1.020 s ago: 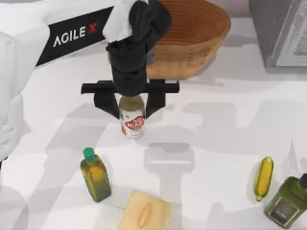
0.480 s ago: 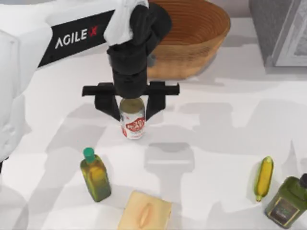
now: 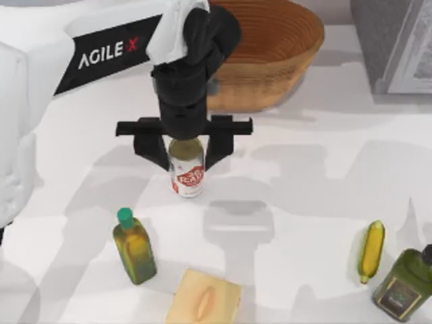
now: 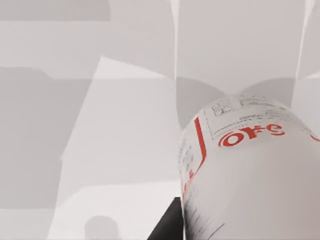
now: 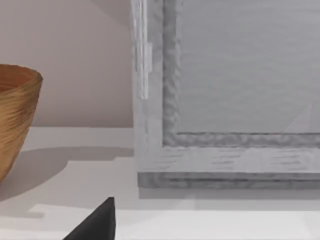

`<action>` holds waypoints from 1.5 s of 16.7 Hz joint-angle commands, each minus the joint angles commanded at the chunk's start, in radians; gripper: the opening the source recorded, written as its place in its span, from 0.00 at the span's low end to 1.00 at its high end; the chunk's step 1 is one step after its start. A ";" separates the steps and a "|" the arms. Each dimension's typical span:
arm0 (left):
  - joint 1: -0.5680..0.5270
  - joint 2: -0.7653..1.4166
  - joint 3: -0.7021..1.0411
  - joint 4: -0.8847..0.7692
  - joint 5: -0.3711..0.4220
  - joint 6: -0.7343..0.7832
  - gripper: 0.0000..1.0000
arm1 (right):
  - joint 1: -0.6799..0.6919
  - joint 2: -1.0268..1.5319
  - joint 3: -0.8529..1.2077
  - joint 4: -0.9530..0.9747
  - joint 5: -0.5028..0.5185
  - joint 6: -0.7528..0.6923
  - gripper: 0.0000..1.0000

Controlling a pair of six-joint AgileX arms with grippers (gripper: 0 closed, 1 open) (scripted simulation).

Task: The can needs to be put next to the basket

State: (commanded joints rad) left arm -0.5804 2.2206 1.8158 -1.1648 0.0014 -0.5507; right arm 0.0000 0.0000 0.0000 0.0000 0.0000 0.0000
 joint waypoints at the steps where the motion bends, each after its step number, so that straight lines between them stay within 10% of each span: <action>1: 0.000 0.000 0.000 0.000 0.000 0.000 0.45 | 0.000 0.000 0.000 0.000 0.000 0.000 1.00; 8: 0.000 0.000 0.000 0.000 0.000 0.000 0.98 | 0.000 0.000 0.000 0.000 0.000 0.000 1.00; 25: 0.001 -0.014 0.125 -0.142 0.000 -0.001 1.00 | 0.000 0.000 0.000 0.000 0.000 0.000 1.00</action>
State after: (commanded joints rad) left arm -0.5792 2.2069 1.9405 -1.3068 0.0017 -0.5522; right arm 0.0000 0.0000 0.0000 0.0000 0.0000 0.0000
